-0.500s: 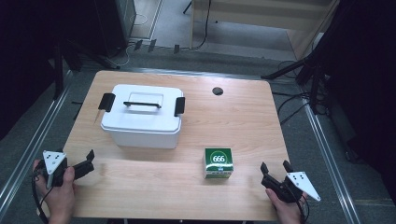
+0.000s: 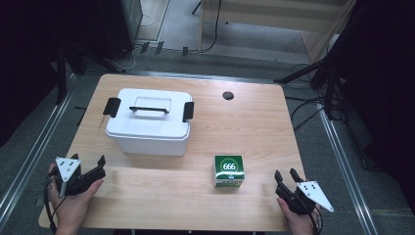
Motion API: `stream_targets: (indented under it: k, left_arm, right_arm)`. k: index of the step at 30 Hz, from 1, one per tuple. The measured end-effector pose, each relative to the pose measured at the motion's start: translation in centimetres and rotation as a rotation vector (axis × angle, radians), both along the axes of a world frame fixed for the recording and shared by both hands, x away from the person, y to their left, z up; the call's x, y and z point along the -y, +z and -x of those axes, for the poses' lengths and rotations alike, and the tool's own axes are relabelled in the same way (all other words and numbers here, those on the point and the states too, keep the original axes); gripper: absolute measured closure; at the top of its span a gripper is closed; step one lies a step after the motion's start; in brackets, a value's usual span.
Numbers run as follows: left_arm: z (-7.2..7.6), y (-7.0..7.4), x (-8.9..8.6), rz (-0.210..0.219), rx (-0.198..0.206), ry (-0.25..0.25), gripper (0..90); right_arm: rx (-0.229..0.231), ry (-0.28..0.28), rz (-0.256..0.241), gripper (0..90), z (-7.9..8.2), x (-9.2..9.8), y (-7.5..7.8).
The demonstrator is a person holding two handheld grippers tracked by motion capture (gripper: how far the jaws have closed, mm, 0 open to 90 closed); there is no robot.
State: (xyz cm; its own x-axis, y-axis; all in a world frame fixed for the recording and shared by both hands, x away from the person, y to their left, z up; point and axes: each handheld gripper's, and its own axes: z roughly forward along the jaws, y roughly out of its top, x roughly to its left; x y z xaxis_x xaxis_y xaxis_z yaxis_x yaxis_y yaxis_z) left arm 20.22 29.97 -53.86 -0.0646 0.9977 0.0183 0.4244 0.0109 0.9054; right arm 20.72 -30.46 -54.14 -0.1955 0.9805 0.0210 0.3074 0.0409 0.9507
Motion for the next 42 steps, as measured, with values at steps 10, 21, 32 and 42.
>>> stream_targets:
  k: [10,21,32,42]
  left_arm:
    - [0.8,0.3,5.0,0.033,-0.026,-0.144,59.9]
    - [1.0,0.7,5.5,0.121,-0.104,-0.204,85.3]
    - [-1.3,1.4,3.5,0.108,-0.098,-0.107,88.6]
    - [-6.0,3.0,2.6,0.150,-0.078,-0.079,90.0]
  right_arm:
    - [-0.034,0.151,-0.077,80.5,0.1,-1.5,1.4]
    - [-0.119,0.286,-0.005,90.0,-1.3,-6.3,1.9]
    - [-0.168,0.298,-0.011,90.0,-4.6,-7.6,1.7]
    - [-0.166,0.337,-0.001,90.0,-3.4,-8.4,1.6]
